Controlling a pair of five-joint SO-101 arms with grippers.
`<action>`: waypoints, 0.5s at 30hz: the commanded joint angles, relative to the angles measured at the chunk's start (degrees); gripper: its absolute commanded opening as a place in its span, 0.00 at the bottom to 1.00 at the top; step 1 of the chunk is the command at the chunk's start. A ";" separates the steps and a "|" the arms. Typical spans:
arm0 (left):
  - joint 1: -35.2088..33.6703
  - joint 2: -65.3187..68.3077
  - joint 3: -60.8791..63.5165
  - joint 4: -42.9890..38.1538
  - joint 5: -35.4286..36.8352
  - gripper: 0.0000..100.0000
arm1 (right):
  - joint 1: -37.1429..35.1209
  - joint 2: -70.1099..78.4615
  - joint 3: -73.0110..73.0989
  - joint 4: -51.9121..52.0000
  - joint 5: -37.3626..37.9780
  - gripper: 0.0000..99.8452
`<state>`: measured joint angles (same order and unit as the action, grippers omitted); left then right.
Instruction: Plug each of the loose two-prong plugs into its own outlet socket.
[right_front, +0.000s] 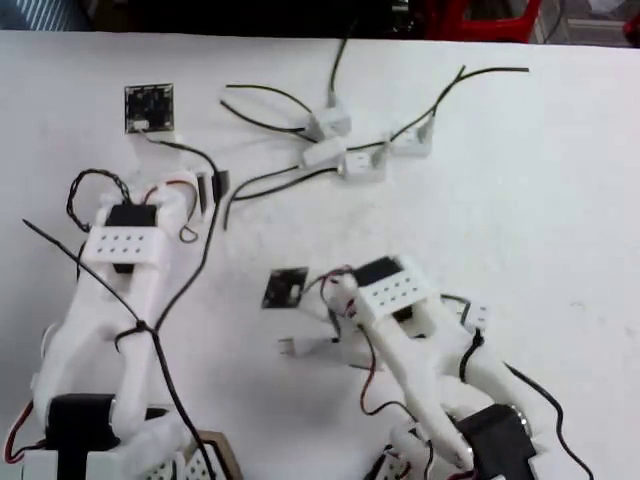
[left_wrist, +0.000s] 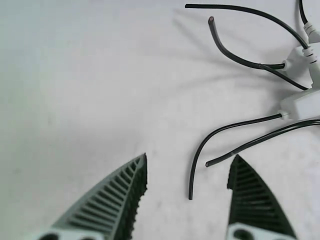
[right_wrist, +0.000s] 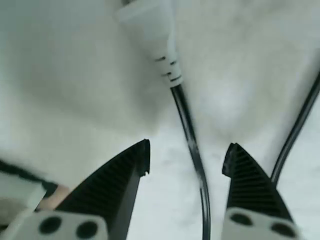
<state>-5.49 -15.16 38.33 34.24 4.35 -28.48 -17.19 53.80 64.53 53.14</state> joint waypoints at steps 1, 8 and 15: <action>0.04 -0.22 -0.62 -0.18 0.18 0.26 | -1.27 -2.07 1.41 -7.52 -3.52 0.23; 0.04 -0.22 -0.70 -0.18 0.09 0.26 | -3.47 5.49 0.00 -8.04 -4.13 0.23; -0.13 -0.22 -0.70 -0.18 0.09 0.26 | -4.62 13.67 -5.45 -7.96 -4.22 0.01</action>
<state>-5.49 -15.16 38.33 34.24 4.35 -31.56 -6.20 49.85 56.35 49.19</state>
